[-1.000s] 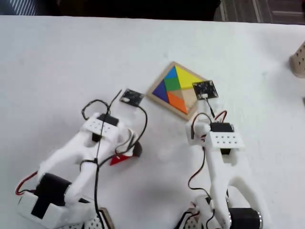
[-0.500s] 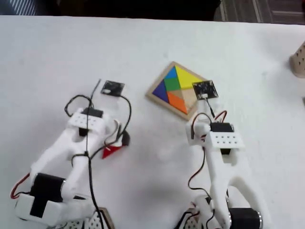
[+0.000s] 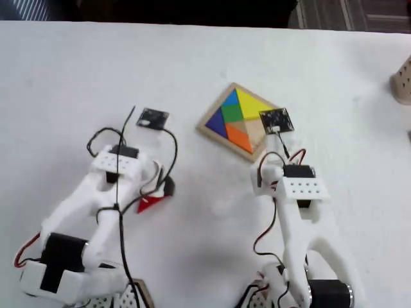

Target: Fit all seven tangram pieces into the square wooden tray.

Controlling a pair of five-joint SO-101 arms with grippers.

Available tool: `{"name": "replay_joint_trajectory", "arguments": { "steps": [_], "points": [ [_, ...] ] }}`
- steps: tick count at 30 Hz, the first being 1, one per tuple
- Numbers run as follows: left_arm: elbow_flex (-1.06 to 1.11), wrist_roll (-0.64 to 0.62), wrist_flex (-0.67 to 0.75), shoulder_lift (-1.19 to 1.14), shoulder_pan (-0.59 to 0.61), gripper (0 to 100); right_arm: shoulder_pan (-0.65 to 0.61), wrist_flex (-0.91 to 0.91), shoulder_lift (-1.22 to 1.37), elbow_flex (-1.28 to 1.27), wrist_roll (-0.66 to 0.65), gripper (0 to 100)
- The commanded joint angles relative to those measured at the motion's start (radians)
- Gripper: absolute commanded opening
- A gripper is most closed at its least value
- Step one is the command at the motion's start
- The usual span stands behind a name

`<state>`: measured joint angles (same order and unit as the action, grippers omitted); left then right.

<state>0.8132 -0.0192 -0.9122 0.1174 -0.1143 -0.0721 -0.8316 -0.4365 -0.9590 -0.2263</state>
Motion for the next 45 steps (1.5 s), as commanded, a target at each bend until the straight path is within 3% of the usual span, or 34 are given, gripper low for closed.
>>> {"name": "replay_joint_trajectory", "arguments": {
  "steps": [1,6,12,23,31,45],
  "points": [
    [-0.043,0.017,-0.006,0.01,0.021,25,-0.001,0.016,-0.038,0.005,-0.009,2.4],
    [-0.041,0.015,-0.008,0.01,0.021,24,-0.001,0.016,-0.038,0.005,-0.009,2.4],
    [-0.048,0.021,-0.002,0.007,0.016,6,-0.001,0.016,-0.038,0.005,-0.011,2.4],
    [-0.051,0.021,-0.002,0.012,0.019,7,-0.001,0.018,-0.038,0.005,-0.012,2.4],
    [-0.069,0.015,-0.008,0.013,0.013,34,-0.002,0.051,-0.038,-0.009,-0.014,2.4],
    [-0.149,0.017,-0.055,-0.113,0.019,34,-0.002,0.048,-0.038,-0.011,-0.014,2.4]
  ]
}}
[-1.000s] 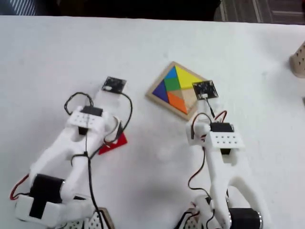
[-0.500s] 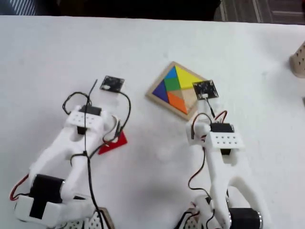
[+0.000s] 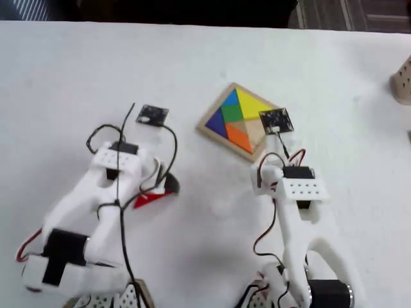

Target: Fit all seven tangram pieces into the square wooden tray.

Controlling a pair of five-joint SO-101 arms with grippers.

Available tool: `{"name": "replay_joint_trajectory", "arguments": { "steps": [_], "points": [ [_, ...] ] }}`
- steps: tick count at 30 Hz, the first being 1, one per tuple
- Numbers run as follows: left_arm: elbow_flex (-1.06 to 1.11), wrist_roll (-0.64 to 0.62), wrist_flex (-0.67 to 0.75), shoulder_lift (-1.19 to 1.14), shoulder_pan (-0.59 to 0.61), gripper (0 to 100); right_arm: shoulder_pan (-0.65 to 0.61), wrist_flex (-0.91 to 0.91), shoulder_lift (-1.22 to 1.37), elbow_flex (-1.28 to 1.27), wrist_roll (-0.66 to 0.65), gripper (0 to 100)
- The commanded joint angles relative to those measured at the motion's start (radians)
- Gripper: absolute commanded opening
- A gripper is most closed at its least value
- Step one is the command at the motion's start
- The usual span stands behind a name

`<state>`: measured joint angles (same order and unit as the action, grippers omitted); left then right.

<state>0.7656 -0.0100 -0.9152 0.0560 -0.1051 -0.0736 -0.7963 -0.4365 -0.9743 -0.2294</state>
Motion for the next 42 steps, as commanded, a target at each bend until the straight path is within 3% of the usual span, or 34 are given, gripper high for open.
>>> {"name": "replay_joint_trajectory", "arguments": {
  "steps": [1,6,14,19,22,42],
  "points": [
    [-0.135,0.008,-0.078,-0.088,0.01,34,-0.001,0.013,-0.038,0.005,-0.011,2.4],
    [-0.261,0.012,-0.18,-0.229,0.012,34,-0.001,0.013,-0.038,0.005,-0.011,2.4],
    [-0.265,0.014,-0.189,-0.237,0.007,32,-0.001,0.013,-0.038,0.005,-0.011,2.4],
    [-0.275,0.041,-0.18,-0.237,0.004,17,-0.001,0.013,-0.038,0.005,-0.012,2.4],
    [-0.275,0.107,-0.164,-0.237,0.004,13,-0.001,0.015,-0.038,0.005,-0.012,2.4],
    [-0.11,0.11,-0.06,-0.058,-0.015,13,0.001,0.016,-0.038,0.005,-0.012,2.4]
  ]
}}
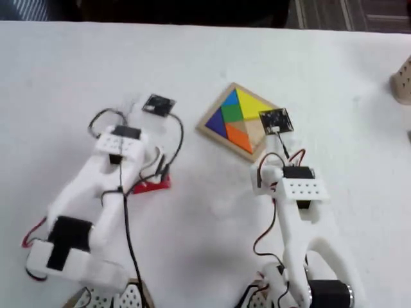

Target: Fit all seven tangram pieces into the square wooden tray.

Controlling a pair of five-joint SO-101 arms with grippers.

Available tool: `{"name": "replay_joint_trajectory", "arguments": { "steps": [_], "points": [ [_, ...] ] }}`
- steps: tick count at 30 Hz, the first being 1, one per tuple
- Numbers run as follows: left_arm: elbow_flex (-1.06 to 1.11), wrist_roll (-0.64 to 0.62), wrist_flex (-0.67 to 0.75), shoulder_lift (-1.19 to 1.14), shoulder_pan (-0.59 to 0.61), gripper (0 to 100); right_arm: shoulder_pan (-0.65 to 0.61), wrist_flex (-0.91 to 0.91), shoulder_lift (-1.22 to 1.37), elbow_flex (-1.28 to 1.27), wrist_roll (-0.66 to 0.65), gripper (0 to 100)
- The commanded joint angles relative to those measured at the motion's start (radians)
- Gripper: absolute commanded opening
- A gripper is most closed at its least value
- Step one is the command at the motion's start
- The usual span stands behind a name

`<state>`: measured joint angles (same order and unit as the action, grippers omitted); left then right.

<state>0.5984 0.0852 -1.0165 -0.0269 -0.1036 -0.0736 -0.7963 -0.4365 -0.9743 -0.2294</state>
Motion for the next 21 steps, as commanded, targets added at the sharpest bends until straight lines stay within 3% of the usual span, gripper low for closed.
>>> {"name": "replay_joint_trajectory", "arguments": {
  "steps": [1,15,21],
  "points": [
    [0.068,0.017,0.041,0.036,-0.025,13,0.001,0.016,-0.038,0.005,-0.012,2.4],
    [0.1,0.011,0.041,0.077,-0.054,13,0.001,0.016,-0.038,0.006,-0.012,2.4],
    [0.095,0.011,0.044,0.079,-0.067,7,0.002,0.016,-0.038,0.006,-0.012,2.4]
  ]
}}
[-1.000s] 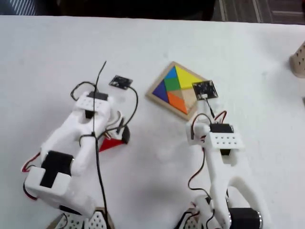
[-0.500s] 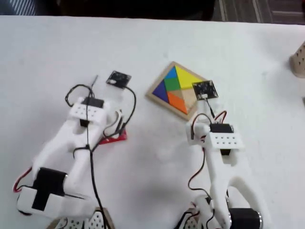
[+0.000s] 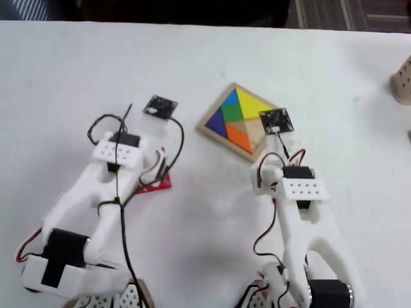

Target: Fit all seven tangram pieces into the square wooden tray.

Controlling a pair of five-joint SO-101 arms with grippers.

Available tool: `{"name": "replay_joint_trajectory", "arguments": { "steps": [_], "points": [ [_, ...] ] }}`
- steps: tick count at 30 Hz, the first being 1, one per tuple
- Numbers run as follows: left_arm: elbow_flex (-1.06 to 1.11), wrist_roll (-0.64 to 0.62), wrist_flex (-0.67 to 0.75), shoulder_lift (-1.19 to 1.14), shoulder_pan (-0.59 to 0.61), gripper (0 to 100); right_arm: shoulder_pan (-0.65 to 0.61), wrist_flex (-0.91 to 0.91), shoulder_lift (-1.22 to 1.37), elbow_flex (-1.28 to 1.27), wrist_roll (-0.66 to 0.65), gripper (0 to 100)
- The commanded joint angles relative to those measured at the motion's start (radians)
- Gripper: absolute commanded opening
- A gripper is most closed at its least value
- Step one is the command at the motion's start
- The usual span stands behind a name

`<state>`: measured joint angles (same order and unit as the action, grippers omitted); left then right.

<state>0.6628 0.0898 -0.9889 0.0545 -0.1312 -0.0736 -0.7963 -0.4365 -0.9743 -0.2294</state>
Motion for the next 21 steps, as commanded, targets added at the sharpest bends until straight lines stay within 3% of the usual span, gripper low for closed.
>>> {"name": "replay_joint_trajectory", "arguments": {
  "steps": [1,10,21],
  "points": [
    [0.032,0.006,0.014,-0.002,-0.047,7,0.002,0.016,-0.038,0.006,-0.012,2.4],
    [0.026,-0.049,-0.026,-0.001,-0.127,7,0.005,0.016,-0.038,0.008,-0.012,2.4],
    [0.009,-0.086,-0.041,0.001,-0.131,7,0.008,0.016,-0.041,0.011,-0.008,2.4]
  ]
}}
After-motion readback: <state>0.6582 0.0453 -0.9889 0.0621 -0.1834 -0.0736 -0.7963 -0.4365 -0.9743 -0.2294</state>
